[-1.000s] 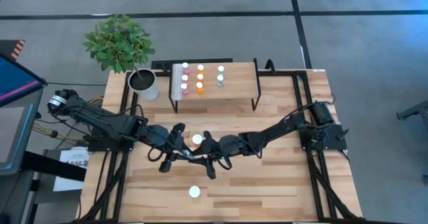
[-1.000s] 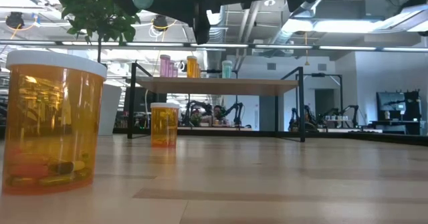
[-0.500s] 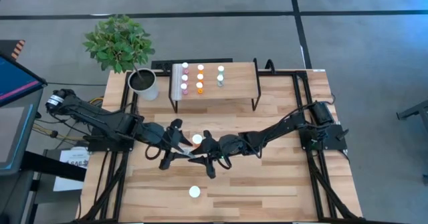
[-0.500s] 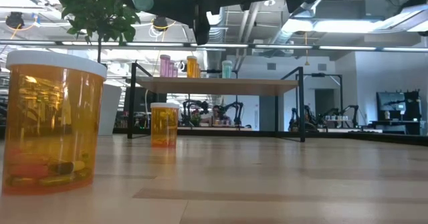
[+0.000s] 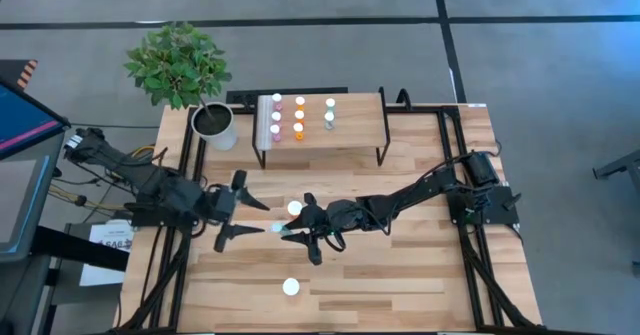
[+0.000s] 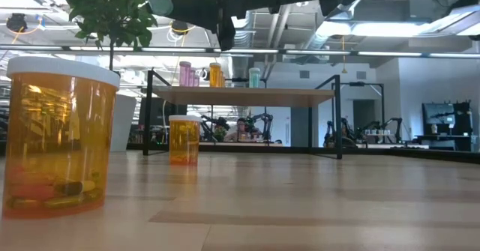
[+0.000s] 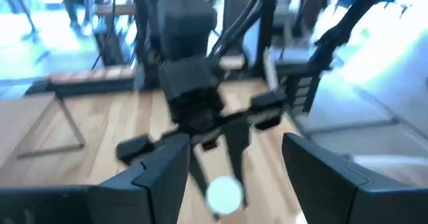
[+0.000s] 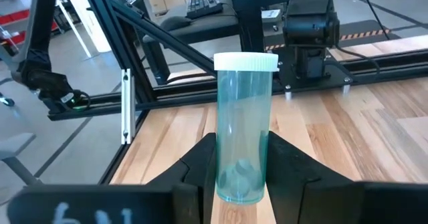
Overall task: Pick and place medicine bottles onto shelf by color
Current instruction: Put the blue pill bottle on the shelf aligned with the other blue pill bottles
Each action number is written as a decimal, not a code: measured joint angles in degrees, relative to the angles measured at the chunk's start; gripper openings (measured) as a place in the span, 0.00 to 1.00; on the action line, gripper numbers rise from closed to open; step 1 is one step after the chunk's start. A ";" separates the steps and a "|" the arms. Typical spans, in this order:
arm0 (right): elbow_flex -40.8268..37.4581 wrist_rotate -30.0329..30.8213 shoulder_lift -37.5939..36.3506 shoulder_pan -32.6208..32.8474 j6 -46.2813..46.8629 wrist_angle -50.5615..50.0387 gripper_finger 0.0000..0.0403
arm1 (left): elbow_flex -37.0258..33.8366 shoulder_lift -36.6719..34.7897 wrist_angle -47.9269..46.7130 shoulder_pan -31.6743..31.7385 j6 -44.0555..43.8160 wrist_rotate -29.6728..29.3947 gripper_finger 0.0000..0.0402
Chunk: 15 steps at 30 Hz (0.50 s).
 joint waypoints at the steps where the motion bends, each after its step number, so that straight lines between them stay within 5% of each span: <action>1: 0.00 0.00 -0.01 0.00 -0.33 0.05 0.30 | -1.34 -1.00 2.22 -0.70 0.00 -0.15 0.56; 8: -4.14 -0.02 -3.50 -0.67 -1.18 1.56 0.30 | -11.67 -7.40 16.49 -3.17 0.45 0.04 0.56; 15: -21.75 7.38 -13.49 -2.25 -1.98 22.42 0.30 | -19.29 -11.66 29.48 -3.57 1.00 3.28 0.56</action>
